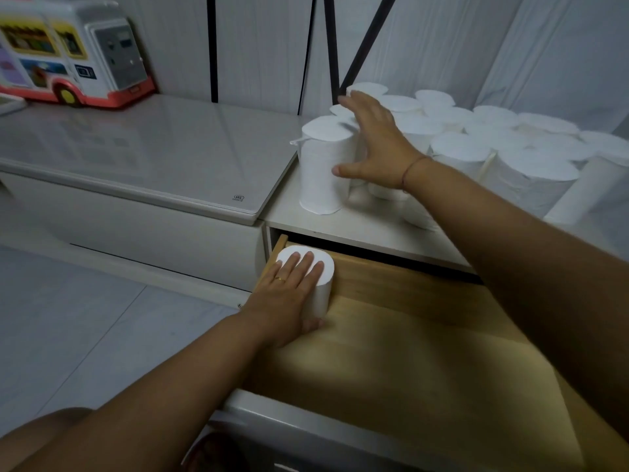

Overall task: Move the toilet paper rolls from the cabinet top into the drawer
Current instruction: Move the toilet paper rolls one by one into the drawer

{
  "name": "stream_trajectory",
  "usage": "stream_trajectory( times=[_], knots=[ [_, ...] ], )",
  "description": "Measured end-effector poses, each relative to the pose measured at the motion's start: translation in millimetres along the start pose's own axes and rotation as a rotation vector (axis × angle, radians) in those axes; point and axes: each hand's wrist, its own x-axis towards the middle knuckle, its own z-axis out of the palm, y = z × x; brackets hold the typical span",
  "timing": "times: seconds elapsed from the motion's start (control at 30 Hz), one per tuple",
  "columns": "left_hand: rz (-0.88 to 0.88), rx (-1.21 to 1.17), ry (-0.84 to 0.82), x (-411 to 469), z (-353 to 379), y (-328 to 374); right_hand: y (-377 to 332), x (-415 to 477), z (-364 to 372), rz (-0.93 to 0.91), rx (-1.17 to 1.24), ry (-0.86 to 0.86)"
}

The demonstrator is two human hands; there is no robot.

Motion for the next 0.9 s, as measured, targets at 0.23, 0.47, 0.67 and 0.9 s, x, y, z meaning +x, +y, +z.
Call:
stream_trajectory(
  times=[0.23,0.47,0.67,0.9],
  knots=[
    [0.001,-0.011,-0.003,1.6,-0.1,-0.3,7.8,34.2,1.8,-0.03,0.004,-0.267],
    [0.003,-0.008,-0.021,3.4,-2.0,-0.2,8.7,37.9,11.4,-0.068,-0.105,-0.249],
    [-0.008,0.004,-0.024,4.1,-3.7,2.2,-3.4,53.1,-2.7,-0.023,-0.415,-0.316],
    [-0.011,-0.002,-0.027,3.4,-4.2,1.7,-6.6,46.2,-19.2,0.054,-0.405,-0.457]
  ],
)
